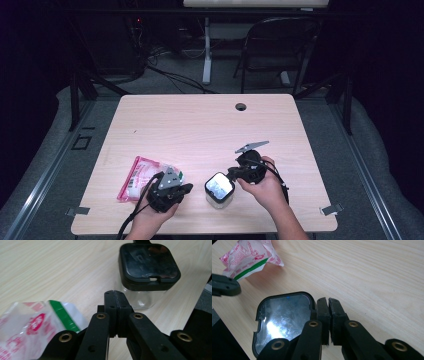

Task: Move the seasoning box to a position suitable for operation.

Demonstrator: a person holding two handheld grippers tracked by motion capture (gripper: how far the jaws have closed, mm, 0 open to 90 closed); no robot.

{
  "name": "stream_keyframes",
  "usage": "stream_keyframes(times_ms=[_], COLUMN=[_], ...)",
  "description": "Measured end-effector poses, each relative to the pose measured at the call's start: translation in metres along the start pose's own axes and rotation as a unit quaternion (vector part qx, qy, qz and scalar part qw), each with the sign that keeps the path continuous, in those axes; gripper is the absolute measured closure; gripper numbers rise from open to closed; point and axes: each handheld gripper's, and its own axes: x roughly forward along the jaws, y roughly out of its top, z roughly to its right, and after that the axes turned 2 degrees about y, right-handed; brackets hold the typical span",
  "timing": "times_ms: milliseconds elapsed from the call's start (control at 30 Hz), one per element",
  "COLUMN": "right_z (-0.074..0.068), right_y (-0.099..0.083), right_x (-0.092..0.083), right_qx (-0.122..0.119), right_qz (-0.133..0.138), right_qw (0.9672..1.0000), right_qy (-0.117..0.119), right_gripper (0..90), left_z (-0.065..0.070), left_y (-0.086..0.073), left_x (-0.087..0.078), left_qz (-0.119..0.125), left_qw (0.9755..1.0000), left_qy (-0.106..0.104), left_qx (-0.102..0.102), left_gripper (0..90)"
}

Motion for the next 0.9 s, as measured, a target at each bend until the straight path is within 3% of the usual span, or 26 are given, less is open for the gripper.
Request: stream_keyframes(times_ms=[100,367,900], right_z=[0.001,0.001,0.002], right_y=[-0.001,-0.001,-0.002], right_x=[0.0,0.0,0.0], right_qx=[0.003,0.003,0.003], right_qz=[0.002,0.004,0.004], right_qw=[1.0,1.0,1.0], right_qy=[0.002,0.002,0.007], right_gripper=[88.3,88.3,88.3], left_z=[0.009,0.018,0.024], left_y=[0.001,0.003,0.008], left_x=[0.013,0.027,0.027], left_qz=[-0.016,-0.025,-0.025], left_qw=[0.9998,0.9994,0.999], left_qy=[-0.004,-0.019,-0.025], left_qx=[0.013,0.016,0.026], left_gripper=[89.8,90.0,90.0])
